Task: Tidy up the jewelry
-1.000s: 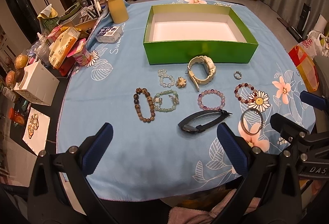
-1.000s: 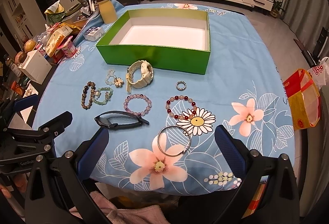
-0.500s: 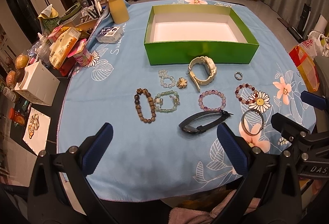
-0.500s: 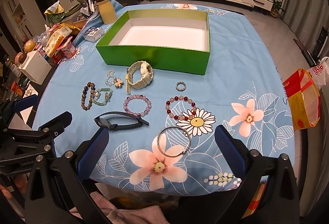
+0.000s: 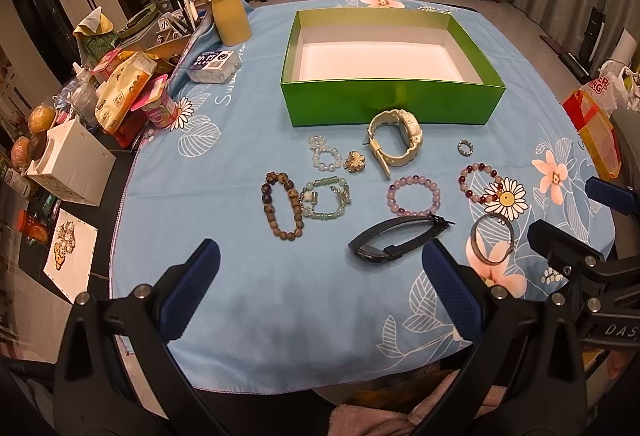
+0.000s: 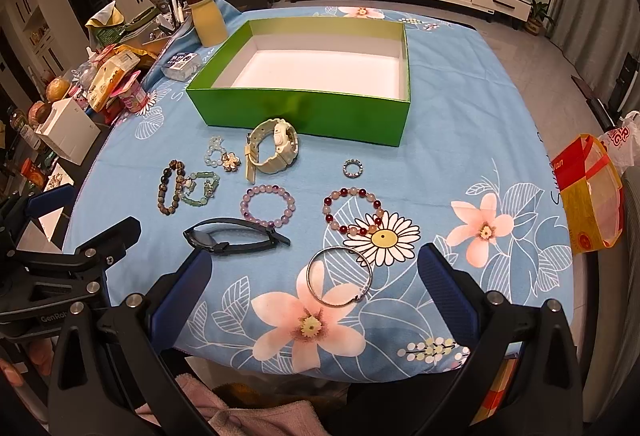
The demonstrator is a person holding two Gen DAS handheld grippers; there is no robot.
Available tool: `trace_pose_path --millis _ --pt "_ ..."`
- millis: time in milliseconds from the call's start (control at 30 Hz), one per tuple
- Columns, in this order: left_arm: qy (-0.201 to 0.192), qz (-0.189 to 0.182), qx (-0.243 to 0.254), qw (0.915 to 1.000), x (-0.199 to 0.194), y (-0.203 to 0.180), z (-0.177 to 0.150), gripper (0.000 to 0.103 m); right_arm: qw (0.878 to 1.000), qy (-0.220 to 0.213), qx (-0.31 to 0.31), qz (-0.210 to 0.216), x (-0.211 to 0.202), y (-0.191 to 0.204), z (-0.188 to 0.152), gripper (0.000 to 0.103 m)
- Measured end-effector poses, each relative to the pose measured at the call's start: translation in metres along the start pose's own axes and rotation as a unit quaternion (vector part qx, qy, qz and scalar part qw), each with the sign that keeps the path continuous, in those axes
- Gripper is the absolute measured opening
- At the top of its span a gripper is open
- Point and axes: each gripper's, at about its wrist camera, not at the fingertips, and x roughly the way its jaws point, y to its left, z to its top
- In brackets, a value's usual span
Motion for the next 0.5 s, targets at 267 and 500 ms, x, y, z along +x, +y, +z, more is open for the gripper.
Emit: trace_pose_path --millis 267,500 --pt "0.000 0.001 0.000 1.0000 0.0019 0.0009 -0.0003 0.101 1.000 0.000 0.000 0.000 0.0007 0.0004 0.0005 0.102" --pt "0.002 0.001 0.000 1.0000 0.0037 0.0015 -0.0003 0.101 1.000 0.001 -0.001 0.000 0.0014 0.0011 0.0005 0.102"
